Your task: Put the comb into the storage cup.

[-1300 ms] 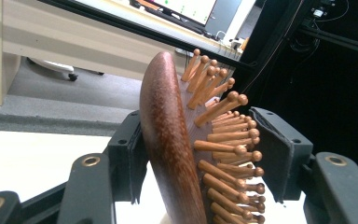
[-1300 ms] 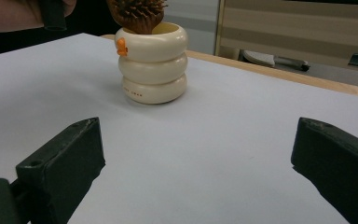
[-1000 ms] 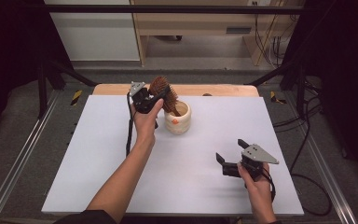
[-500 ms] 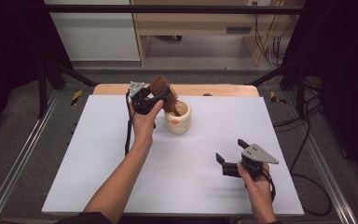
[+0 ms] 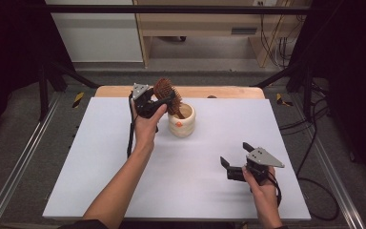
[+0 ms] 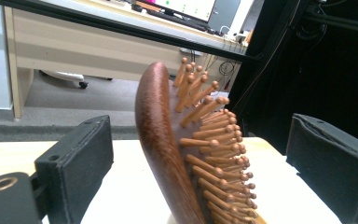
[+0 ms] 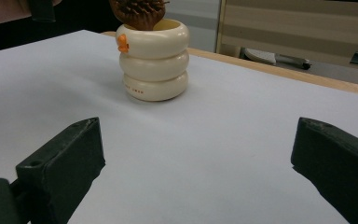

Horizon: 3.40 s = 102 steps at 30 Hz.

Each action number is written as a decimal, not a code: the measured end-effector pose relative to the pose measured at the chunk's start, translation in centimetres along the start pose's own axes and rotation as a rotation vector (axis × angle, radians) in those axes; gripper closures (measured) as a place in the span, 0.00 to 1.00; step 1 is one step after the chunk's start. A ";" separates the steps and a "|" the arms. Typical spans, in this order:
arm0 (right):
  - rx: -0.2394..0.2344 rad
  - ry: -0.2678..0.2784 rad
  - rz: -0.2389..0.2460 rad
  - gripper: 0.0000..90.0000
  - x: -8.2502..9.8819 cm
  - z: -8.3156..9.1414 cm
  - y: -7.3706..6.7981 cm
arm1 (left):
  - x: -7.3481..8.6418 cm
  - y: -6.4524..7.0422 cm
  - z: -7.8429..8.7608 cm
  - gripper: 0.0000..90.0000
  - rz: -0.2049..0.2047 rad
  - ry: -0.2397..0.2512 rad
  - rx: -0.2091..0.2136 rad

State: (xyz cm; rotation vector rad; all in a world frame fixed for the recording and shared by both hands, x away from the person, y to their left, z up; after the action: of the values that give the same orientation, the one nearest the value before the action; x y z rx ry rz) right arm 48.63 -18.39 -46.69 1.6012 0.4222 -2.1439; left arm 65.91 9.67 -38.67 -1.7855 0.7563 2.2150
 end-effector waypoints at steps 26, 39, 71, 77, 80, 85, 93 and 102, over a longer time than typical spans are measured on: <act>0.006 -0.008 -0.005 0.03 0.1 -0.2 0.2 | -0.7 0.5 1.7 0.04 -0.104 0.006 -0.006; 0.005 -0.007 -0.007 0.03 0.1 -0.1 0.2 | -1.4 0.7 2.3 0.04 -0.168 0.026 -0.008; -0.005 -0.024 -0.039 0.05 0.0 0.0 0.1 | -4.6 1.5 6.1 0.03 -0.191 0.038 0.050; 0.015 -0.028 -0.045 0.05 0.0 0.1 0.3 | -5.2 1.7 7.3 0.03 -0.219 0.034 0.049; 0.008 -0.036 -0.043 0.04 0.1 0.1 0.3 | -5.1 1.8 8.0 0.03 -0.221 0.023 0.042; 0.010 -0.037 -0.049 0.04 0.1 0.2 0.5 | -4.9 1.7 9.2 0.03 -0.222 0.021 0.036; 0.010 -0.041 -0.052 0.04 0.1 0.3 0.5 | -5.0 1.5 10.5 0.03 -0.224 0.027 0.028; 0.012 -0.050 -0.033 0.04 0.3 0.3 0.6 | -5.2 0.5 11.7 0.03 -0.223 0.037 0.014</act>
State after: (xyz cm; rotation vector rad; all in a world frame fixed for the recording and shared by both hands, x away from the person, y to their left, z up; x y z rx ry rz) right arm 48.60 -19.12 -46.85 1.5539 0.4226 -2.2101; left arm 56.98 15.93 -31.90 -1.8106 0.5477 2.0336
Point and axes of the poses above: each handheld gripper's, and its own axes: z roughly backward along the jaws, x roughly out of its underside, y roughly to its right, the point moved 6 cm from there along -z, roughly forward along the jaws, and after that the axes turned 1 degree about x, right-handed, at the moved point
